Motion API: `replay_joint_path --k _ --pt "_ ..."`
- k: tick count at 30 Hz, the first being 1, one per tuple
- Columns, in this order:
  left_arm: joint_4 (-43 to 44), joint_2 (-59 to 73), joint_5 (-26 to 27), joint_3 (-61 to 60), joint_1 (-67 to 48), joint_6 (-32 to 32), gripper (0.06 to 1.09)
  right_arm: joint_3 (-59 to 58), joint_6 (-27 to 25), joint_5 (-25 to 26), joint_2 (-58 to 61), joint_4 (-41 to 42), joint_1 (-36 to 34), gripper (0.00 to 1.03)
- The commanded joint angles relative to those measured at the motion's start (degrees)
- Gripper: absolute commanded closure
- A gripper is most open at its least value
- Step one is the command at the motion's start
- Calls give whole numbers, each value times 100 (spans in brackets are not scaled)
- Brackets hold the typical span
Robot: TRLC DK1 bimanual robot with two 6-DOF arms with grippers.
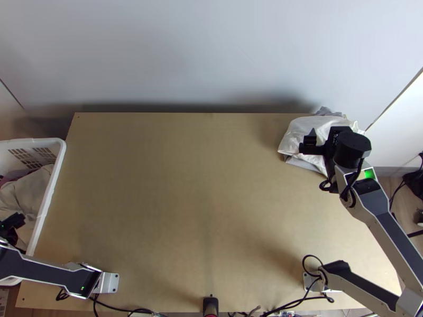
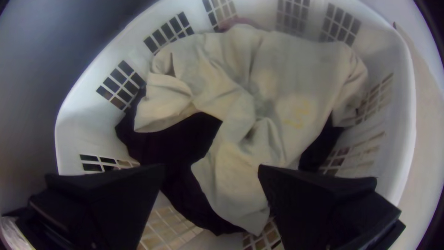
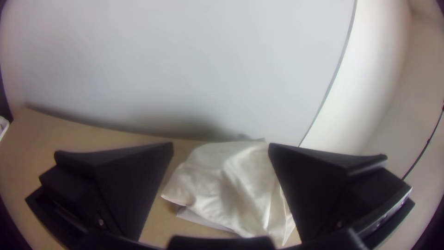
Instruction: Fold the t-shirt
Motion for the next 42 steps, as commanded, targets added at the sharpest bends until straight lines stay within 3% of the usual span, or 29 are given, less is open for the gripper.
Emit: replay_joint_path --k 1,12,29,30,31,33,42 --pt "281 685 6 61 298 239 11 18 -2 23 -42 -51 14 8" --pt "1159 1635 6 114 500 837 11 168 15 59 -51 -121 14 8" --pt "817 2742 305 931 360 635 11 423 156 67 81 -297 -30 8" --pt "694 2760 305 993 360 564 17 458 165 67 116 -297 -21 8" --pt "641 2760 296 1036 351 476 30 484 165 67 151 -297 -30 8" --pt "746 2760 305 1063 360 344 75 528 165 76 178 -297 -30 8" --pt "676 2311 454 1036 333 248 80 379 235 103 151 -394 -180 8"
